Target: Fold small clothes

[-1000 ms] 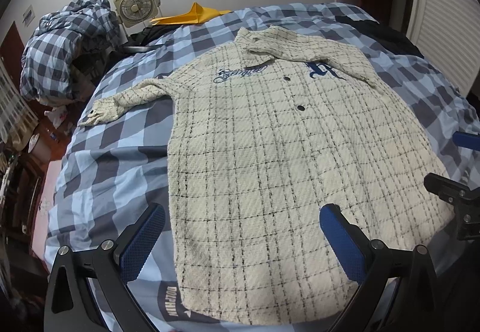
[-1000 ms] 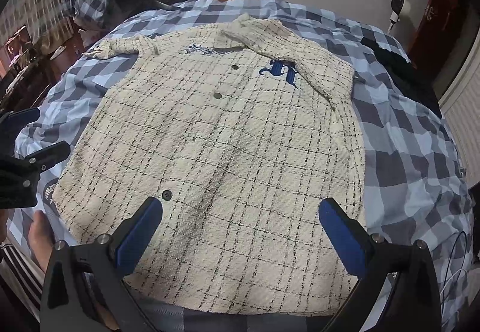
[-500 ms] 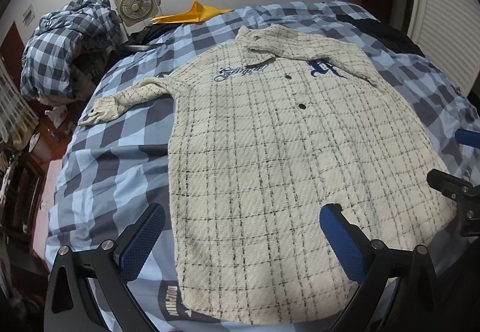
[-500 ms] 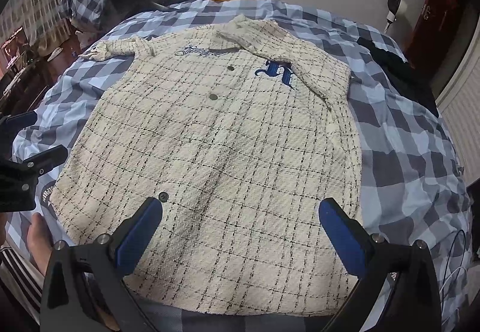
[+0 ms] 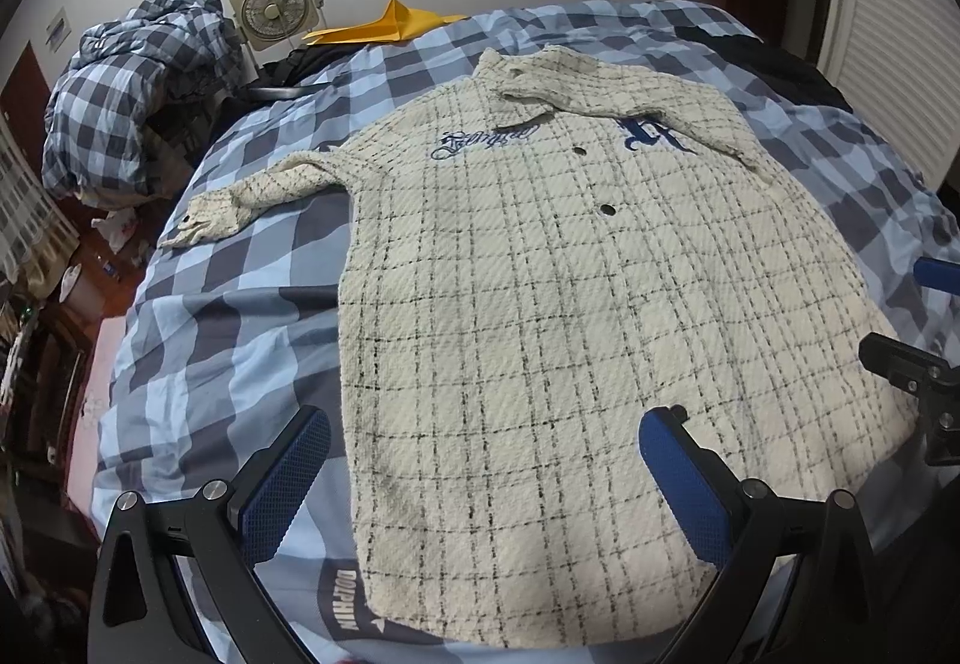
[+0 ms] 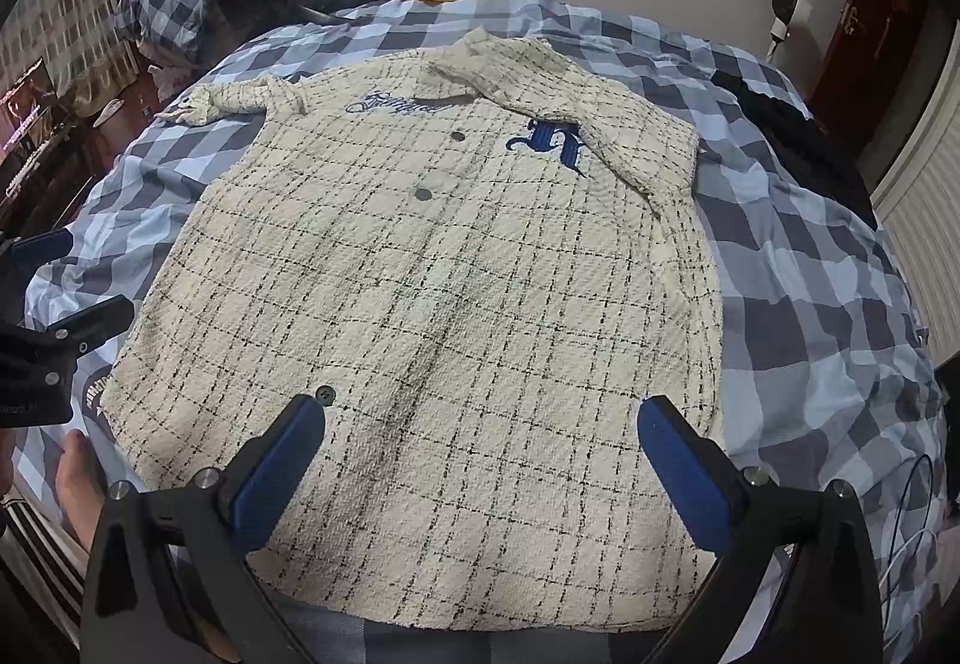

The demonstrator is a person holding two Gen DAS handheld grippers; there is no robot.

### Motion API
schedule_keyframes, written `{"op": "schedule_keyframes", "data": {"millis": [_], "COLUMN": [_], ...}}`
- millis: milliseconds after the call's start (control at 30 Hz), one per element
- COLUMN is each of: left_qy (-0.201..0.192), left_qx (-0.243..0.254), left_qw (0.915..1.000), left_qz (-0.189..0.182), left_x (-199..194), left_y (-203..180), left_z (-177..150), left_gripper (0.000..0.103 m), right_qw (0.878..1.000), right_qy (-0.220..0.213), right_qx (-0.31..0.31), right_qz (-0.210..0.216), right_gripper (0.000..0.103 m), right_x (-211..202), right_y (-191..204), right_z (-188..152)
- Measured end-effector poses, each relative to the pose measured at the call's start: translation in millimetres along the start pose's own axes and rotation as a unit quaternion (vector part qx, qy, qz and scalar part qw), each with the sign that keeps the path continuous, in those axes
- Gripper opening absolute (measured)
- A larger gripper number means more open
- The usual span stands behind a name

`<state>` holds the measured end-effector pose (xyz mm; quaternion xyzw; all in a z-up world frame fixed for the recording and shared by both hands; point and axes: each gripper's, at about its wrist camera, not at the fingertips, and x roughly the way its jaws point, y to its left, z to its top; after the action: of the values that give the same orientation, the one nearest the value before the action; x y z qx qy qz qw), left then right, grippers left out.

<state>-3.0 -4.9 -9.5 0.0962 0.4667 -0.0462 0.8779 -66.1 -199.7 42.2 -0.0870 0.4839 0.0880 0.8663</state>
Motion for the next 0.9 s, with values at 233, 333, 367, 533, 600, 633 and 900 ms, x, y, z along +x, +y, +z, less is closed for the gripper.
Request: {"op": "schedule_keyframes", "data": {"millis": [233, 333, 367, 533, 600, 633, 900], "left_qy": [0.005, 0.004, 0.003, 0.011, -0.001, -0.018, 0.025], "left_qx": [-0.002, -0.006, -0.010, -0.028, -0.007, 0.007, -0.029], "left_qw": [1.0000, 0.9999, 0.9998, 0.9989, 0.9990, 0.9984, 0.9992], "left_qz": [0.004, 0.012, 0.017, 0.037, 0.043, 0.052, 0.010], "left_x": [2, 2, 2, 3, -1, -4, 26], "left_y": [1, 2, 4, 15, 11, 8, 21], "left_z": [1, 4, 6, 28, 40, 46, 38], "left_gripper": [0.103, 0.103, 0.103, 0.103, 0.103, 0.103, 0.103], "right_qw": [1.000, 1.000, 0.999, 0.997, 0.996, 0.995, 0.992], "right_qy": [0.004, 0.010, 0.013, 0.021, 0.025, 0.029, 0.054], "right_qx": [0.011, 0.020, 0.024, 0.057, 0.070, 0.078, 0.097], "right_qz": [0.014, 0.022, 0.026, 0.052, 0.056, 0.058, 0.053], "right_gripper": [0.102, 0.102, 0.102, 0.102, 0.102, 0.102, 0.102], "right_x": [2, 6, 8, 9, 10, 12, 19], "right_y": [-4, -8, -9, -20, -24, -26, -32], "right_z": [1, 2, 2, 0, -1, -1, -1]}}
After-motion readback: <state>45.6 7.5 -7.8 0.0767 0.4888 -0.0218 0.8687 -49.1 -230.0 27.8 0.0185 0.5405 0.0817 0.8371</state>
